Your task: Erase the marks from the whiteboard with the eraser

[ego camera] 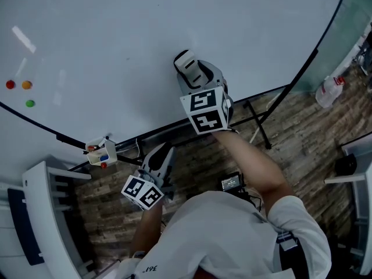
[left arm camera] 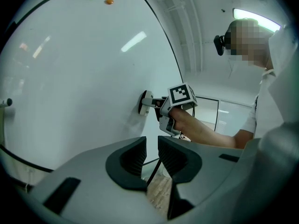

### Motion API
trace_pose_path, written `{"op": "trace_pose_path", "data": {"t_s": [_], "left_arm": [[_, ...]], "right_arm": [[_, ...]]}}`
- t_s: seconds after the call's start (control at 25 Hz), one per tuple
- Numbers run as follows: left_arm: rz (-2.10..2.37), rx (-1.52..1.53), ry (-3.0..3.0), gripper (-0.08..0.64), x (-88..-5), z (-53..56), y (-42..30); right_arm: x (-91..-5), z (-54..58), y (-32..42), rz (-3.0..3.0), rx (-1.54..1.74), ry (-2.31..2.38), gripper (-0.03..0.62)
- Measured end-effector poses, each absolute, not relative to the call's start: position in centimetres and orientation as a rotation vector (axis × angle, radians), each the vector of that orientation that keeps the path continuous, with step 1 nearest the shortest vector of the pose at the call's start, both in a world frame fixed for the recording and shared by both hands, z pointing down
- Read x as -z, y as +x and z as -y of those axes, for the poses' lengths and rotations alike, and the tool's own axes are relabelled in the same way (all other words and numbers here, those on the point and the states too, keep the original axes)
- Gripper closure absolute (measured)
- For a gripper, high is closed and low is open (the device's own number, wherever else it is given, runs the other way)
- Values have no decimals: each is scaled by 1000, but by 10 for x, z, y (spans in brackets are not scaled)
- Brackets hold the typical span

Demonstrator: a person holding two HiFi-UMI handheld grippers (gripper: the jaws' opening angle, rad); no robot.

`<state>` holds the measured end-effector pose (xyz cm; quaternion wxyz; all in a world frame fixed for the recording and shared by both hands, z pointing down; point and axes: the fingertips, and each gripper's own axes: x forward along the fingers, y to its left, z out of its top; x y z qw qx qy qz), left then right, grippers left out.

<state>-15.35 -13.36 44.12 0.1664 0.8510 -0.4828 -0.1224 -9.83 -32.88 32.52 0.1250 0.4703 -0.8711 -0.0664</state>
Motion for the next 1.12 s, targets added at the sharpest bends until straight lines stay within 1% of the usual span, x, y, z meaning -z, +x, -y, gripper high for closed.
{"op": "trace_pose_path", "data": {"t_s": [0.68,1.12], "left_arm": [[1353,335,2446,477,-437,150,-120],[1369,333,2443,477,-437,152,-117]], "right_arm": [[-331,365,-14,2479,146,1496,339],[-335,373,10,2454,138,1520,339]]}}
